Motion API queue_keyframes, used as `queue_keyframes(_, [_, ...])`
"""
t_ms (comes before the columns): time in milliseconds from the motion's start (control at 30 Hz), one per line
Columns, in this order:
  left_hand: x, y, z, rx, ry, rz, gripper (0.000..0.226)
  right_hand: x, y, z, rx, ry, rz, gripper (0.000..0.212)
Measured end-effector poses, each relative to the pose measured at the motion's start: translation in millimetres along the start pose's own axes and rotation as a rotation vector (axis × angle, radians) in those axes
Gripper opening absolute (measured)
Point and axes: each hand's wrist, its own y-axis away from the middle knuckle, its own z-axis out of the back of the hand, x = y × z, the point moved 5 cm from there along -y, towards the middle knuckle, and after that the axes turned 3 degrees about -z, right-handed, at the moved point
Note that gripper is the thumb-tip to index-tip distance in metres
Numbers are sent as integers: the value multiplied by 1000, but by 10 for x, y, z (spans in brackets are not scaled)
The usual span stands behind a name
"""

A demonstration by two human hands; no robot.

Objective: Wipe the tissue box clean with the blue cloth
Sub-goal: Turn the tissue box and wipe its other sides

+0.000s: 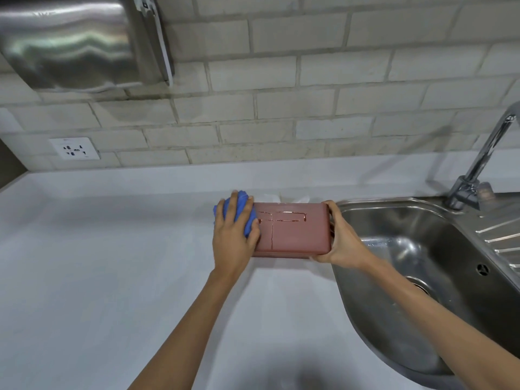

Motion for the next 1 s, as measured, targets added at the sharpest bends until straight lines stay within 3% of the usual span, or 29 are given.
queue_keyframes(167, [-93, 284, -69, 65, -200, -360, 45, -18, -6, 14, -2, -4, -4, 102])
queue_keyframes(233, [18, 332, -23, 83, -229, -418, 45, -14, -15, 17, 5, -4, -5, 100])
queue_keyframes(400, [-100, -59, 32, -16, -106, -66, 39, 6, -63, 5, 8, -24, -7, 101])
queue_keyframes(533, [-424, 52, -160, 51, -177, -238, 40, 1, -73, 20, -13, -49, -6, 104])
queue_keyframes(667, [-186, 332, -94, 105, -311, -410, 47, -1, -60, 13, 3, -47, -6, 103])
queue_keyframes(867, [-168, 9, -51, 1, -141, -49, 42, -4, -78, -22, -7, -52, -31, 102])
queue_keyframes(933, [-363, 23, -162, 9, -178, -84, 42, -21, -92, -18, -20, -59, -37, 104])
queue_keyframes(1000, [-461, 185, -244, 58, -238, -241, 43, -42, -105, -12, -19, -67, -42, 108])
